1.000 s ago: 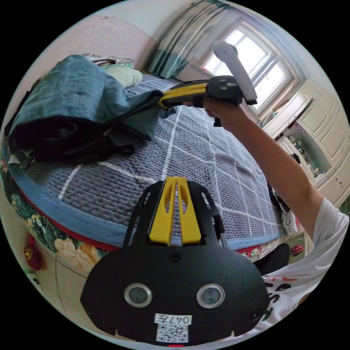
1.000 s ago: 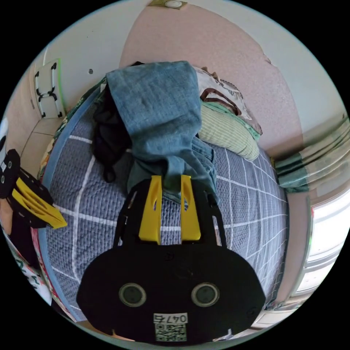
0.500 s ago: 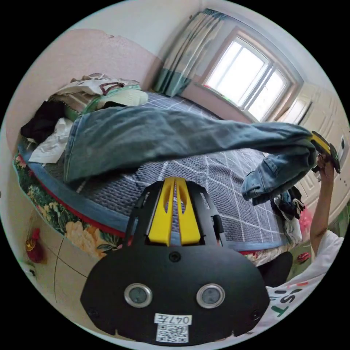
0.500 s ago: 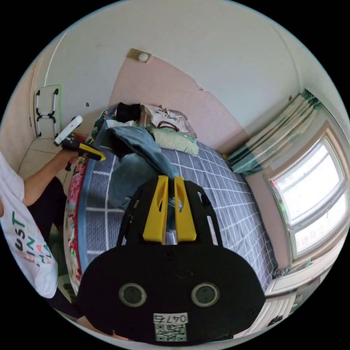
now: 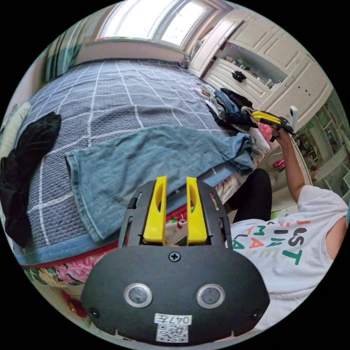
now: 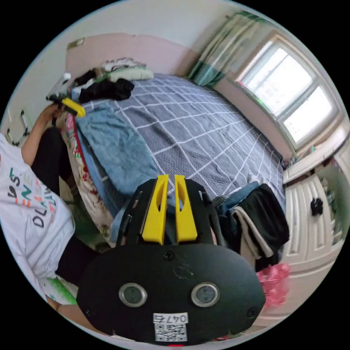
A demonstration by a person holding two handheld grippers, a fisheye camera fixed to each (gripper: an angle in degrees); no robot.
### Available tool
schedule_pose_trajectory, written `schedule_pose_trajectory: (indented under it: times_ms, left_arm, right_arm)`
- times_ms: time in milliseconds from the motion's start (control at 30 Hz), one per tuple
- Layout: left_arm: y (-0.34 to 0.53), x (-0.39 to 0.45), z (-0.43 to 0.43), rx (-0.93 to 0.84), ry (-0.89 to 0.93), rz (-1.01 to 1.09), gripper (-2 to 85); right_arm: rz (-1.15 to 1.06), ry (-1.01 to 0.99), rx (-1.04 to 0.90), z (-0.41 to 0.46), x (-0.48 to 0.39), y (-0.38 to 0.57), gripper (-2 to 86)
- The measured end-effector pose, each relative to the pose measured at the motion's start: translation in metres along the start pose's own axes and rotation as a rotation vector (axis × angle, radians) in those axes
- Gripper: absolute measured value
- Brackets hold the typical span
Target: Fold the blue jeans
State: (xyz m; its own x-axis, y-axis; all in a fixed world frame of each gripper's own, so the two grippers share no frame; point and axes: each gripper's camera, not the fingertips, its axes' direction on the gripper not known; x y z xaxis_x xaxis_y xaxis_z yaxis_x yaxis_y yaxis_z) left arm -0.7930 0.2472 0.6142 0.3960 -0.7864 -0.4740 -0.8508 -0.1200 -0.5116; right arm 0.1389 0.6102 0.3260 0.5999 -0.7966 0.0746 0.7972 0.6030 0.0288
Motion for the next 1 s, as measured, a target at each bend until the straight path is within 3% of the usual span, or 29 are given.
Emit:
schedule_pose_trajectory:
  times_ms: [67, 400, 533, 633, 833, 1000]
  left_arm:
    - [-0.002, 0.011, 0.016, -0.021, -0.039, 0.009, 11.2]
    - [-0.020, 0.043, 0.047, -0.070, -0.146, 0.100, 17.7]
    - [-0.033, 0.052, 0.066, -0.144, -0.279, 0.103, 11.9]
    - [-0.040, 0.054, 0.055, -0.118, -0.225, 0.061, 2.9]
    - [-0.041, 0.057, 0.017, 0.003, -0.122, 0.028, -0.3]
    - [-0.034, 0.079, -0.047, 0.203, -0.169, 0.025, -0.8]
  right_arm:
    - [0.018, -0.056, 0.027, -0.004, 0.000, 0.024, 4.8]
    - [0.002, 0.028, -0.244, 0.009, -0.068, 0.152, 7.6]
    - [-0.054, 0.093, -0.350, 0.031, -0.085, 0.172, 5.7]
    - [-0.027, 0.121, -0.356, 0.028, -0.077, 0.180, 2.7]
    - [0.025, 0.210, -0.220, -0.011, -0.054, 0.197, 1.0]
    - [0.114, 0.276, -0.027, -0.065, -0.023, 0.210, 0.6]
